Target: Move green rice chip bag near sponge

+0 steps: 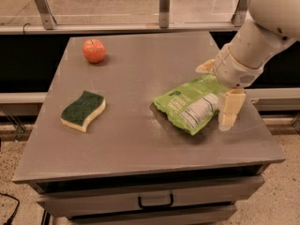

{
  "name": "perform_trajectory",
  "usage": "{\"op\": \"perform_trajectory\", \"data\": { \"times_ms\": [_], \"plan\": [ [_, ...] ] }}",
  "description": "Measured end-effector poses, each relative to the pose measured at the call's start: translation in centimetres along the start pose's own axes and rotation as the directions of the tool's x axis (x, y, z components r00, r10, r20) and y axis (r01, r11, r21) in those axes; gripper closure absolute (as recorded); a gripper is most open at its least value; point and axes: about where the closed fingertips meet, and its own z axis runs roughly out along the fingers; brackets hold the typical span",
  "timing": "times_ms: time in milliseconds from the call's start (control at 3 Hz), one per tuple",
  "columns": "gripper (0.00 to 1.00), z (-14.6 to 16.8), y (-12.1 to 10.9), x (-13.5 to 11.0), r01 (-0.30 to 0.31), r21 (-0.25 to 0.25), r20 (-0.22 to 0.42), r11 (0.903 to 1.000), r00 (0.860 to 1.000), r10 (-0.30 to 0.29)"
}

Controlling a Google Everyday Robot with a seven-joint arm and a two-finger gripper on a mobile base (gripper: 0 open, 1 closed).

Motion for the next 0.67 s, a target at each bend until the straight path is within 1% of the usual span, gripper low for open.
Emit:
{"op": "perform_trajectory", "data": {
  "times_ms": [333, 667],
  "plan": [
    [0.26, 1.66, -0.82, 0.33, 0.05, -0.033, -0.046, 0.9982, 0.998, -0.051],
    [0.57, 1.42, -1.71, -0.48, 0.086, -0.063, -0.086, 0.9943, 0.992, -0.091]
  ]
}}
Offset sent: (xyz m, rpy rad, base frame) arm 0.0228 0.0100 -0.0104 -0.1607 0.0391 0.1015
